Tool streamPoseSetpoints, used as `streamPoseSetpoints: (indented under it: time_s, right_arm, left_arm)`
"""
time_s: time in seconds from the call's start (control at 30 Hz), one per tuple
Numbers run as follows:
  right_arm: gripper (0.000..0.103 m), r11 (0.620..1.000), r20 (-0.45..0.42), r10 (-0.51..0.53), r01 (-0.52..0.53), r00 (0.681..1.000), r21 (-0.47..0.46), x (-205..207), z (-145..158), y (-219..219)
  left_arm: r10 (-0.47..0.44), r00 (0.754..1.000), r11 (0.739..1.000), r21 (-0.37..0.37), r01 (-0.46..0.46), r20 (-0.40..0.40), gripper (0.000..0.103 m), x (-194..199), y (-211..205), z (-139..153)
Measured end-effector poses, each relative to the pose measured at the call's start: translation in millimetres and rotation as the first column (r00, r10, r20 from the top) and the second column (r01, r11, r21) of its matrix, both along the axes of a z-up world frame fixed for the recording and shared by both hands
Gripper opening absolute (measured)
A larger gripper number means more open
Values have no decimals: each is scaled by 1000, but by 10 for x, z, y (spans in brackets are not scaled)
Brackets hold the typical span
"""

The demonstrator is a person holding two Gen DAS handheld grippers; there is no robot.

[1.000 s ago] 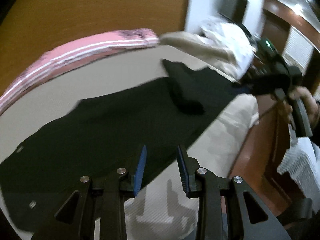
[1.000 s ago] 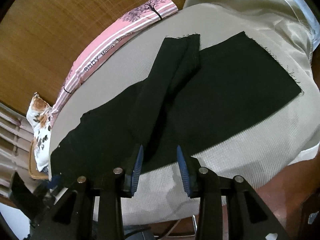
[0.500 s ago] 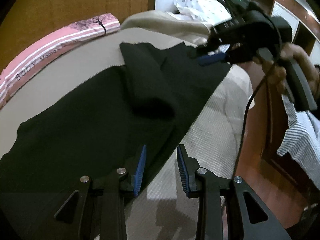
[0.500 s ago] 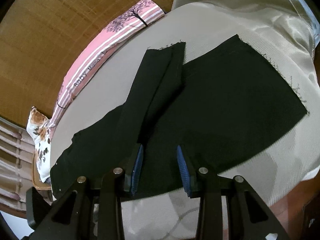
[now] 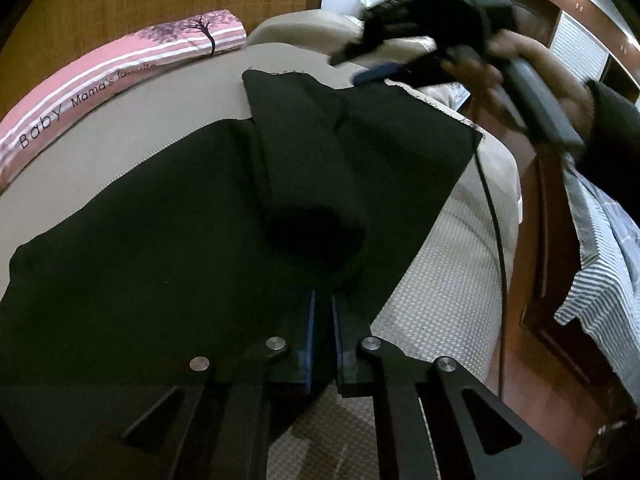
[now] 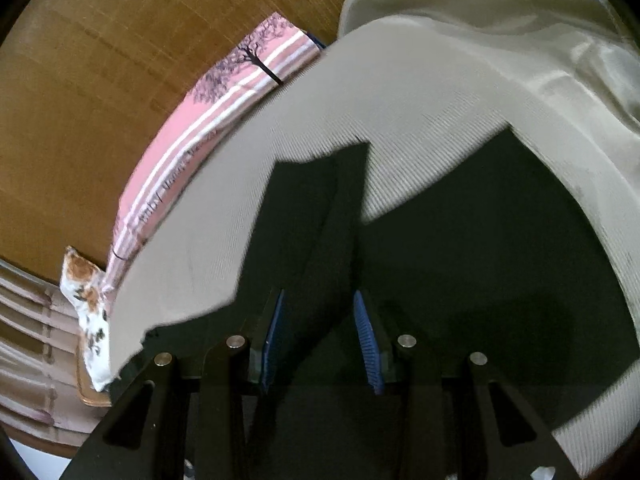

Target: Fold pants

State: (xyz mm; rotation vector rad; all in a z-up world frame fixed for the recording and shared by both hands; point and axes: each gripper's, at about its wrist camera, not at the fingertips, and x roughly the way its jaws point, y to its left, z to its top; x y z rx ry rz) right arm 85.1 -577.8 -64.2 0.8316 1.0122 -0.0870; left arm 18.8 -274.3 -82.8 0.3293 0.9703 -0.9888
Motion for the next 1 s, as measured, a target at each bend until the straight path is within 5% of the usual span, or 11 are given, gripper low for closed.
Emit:
streamPoseSetpoints:
  time_s: [0.27,0.73,0.9,1.0]
  right_arm:
    - [34,997,-30,-50,51,998,59,538,-251,-168]
    - [30,998,-67,-57,56,996,-15,972,-453,-267]
    - [7,999,-83,-35,34,996,-22,1062,-487,-265]
    - [5,998,-82,-55,53,995,-26,1056,-417,-258]
  left_arm:
    - [34,995,998,-48,-38,-95,8,142,56,-37]
    - [43,987,995,-84,-56,-153,8,225,99,-87]
    - [48,987,995,-84,-61,-153,8,214,100,-85]
    - [52,987,995,-80,-65,-153,8,213,100,-81]
